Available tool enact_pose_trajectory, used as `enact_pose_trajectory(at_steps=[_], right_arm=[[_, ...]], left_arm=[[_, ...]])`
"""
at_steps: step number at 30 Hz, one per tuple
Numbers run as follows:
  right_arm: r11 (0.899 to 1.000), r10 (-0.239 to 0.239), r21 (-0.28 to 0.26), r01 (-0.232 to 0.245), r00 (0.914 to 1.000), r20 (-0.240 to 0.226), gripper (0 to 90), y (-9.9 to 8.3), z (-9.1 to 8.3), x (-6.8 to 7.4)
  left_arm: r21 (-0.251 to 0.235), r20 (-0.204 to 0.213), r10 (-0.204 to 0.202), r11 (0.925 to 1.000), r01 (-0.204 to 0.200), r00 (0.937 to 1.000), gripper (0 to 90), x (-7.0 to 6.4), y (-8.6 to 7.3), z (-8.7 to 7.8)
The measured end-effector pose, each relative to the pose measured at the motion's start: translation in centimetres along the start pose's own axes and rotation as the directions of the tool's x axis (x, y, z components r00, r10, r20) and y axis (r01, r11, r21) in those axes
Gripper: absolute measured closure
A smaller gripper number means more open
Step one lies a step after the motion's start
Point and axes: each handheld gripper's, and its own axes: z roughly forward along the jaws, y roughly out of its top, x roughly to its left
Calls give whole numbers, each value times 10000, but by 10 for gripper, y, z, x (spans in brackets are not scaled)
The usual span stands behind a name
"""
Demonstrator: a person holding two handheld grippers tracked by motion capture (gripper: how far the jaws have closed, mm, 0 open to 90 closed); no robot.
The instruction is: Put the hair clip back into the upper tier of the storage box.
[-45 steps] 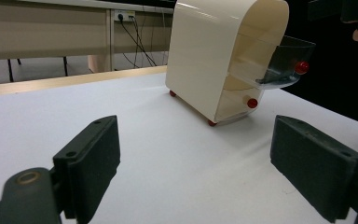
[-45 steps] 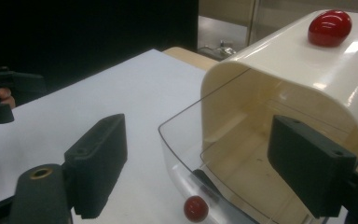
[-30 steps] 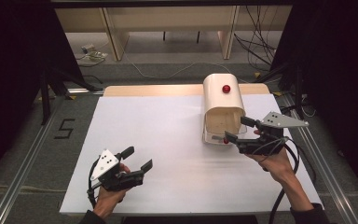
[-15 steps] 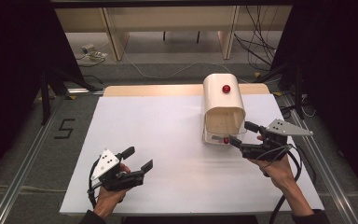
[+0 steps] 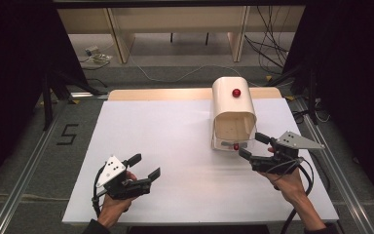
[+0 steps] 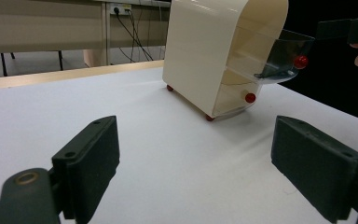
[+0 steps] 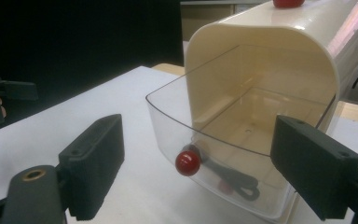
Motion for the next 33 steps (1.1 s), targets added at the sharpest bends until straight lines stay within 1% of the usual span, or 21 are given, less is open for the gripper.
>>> enact_pose_trajectory(at_steps=[6, 10, 16, 19, 23, 25, 29, 33], right_arm=[[9999, 53, -135, -50, 9997, 233, 185, -3, -5, 1], [9997, 33, -244, -23, 9993, 375, 185, -4, -9, 0], [9999, 83, -131, -76, 9984, 551, 183, -8, -12, -2], [9999, 76, -73, -72, 9981, 614, 181, -11, -13, -2], [9998, 198, -94, -191, 9971, 728, 184, -17, -13, -2], [9997, 240, -62, -237, 9972, 707, 185, -21, -12, -2], [9999, 104, 60, -109, 9970, 770, 184, -27, -10, 2], [9999, 96, 122, -106, 9970, 763, 184, -30, -9, 4]], left_arm=[[32, 17, 34, 10000, -34, 10000, 148, 0, 0, 0], [40, 35, -21, 10000, 21, 10000, 147, 0, 0, 1], [81, 71, 63, 9999, -63, 10000, 148, 0, 0, 0], [65, 72, 3, 10000, -4, 10000, 148, 0, 0, 1], [76, 78, 27, 10000, -28, 10000, 148, 0, 0, 1], [85, 79, 50, 10000, -51, 10000, 148, 0, 0, 1], [122, 111, 71, 9999, -72, 9999, 148, -1, -1, 1], [116, 123, 68, 9999, -69, 9999, 148, -1, -1, 1]])
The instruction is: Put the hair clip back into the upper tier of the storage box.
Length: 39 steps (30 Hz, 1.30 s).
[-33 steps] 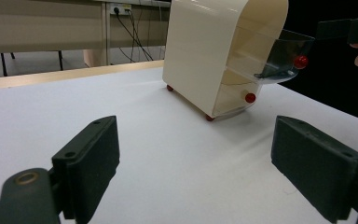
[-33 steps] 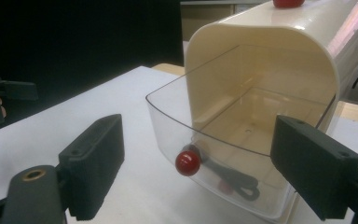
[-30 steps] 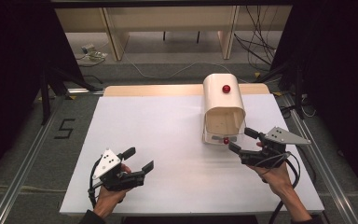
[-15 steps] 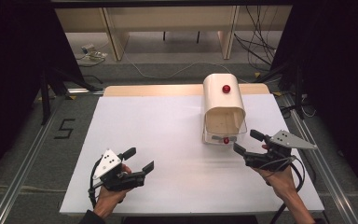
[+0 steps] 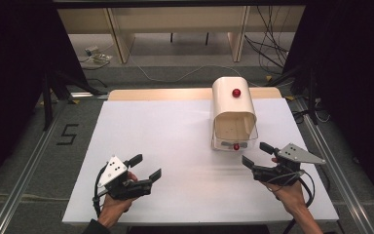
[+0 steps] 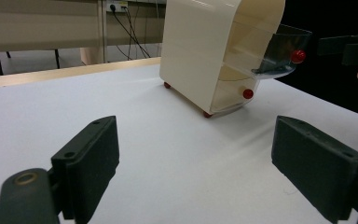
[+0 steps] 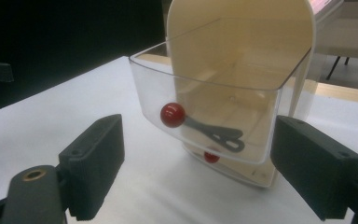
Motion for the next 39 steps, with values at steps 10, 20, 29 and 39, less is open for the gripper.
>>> enact_pose_trajectory(at_steps=[10, 20, 29, 39], right_arm=[[9996, 158, 227, -154, 9997, -198, 181, -10, 3, 2], [9994, 131, 323, -124, 9997, -205, 175, -24, 1, 2], [9998, -82, 201, 84, 9999, -135, 167, -32, -2, 8], [9998, -99, 153, 101, 9999, -110, 168, -32, -1, 11]], left_arm=[[23, 34, 53, 10000, -53, 10000, 147, 0, 0, 0], [73, 105, 89, 9999, -90, 9999, 146, 0, -1, 1], [79, 114, 98, 9999, -99, 9999, 146, 0, -1, 1], [59, 136, 113, 9999, -114, 9998, 146, -1, -1, 1]])
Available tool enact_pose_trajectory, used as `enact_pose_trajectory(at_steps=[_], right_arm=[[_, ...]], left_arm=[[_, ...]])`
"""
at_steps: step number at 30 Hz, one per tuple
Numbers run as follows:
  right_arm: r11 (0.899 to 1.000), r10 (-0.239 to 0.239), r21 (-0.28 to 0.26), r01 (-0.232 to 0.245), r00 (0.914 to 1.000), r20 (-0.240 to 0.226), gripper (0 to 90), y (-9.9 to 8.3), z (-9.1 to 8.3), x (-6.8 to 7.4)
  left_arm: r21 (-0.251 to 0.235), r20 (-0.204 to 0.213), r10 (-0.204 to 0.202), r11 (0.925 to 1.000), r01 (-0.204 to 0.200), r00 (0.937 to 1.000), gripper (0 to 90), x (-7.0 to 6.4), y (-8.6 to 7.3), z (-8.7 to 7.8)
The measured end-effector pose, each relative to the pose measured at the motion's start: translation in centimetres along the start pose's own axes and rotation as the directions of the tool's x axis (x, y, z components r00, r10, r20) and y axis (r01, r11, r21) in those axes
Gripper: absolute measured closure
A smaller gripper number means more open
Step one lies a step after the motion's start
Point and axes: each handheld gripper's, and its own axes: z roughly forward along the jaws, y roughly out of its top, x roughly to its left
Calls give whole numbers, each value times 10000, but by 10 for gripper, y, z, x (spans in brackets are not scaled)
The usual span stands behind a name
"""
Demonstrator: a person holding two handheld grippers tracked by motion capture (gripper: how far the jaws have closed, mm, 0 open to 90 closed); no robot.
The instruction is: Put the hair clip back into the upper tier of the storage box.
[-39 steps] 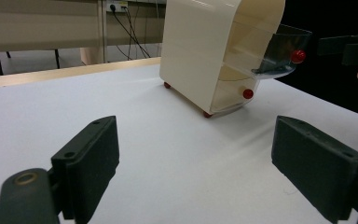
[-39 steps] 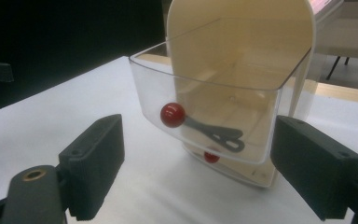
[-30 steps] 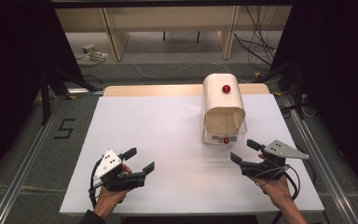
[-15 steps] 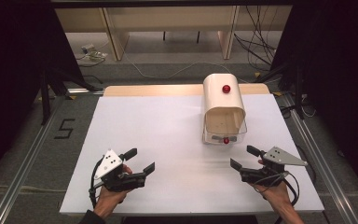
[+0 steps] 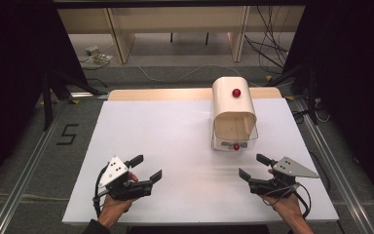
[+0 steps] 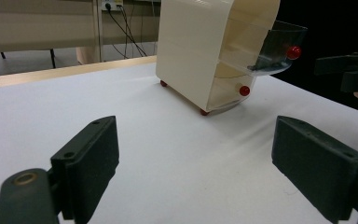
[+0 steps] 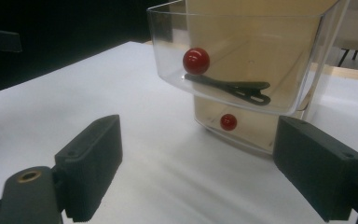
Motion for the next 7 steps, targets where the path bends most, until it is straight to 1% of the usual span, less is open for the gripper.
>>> enact_pose_trajectory(at_steps=[7], right_arm=[[10000, -13, -21, 14, 10000, 71, 167, 0, 0, -2]], left_arm=[[-6, -9, 71, 10000, -71, 10000, 145, 0, 0, 0]])
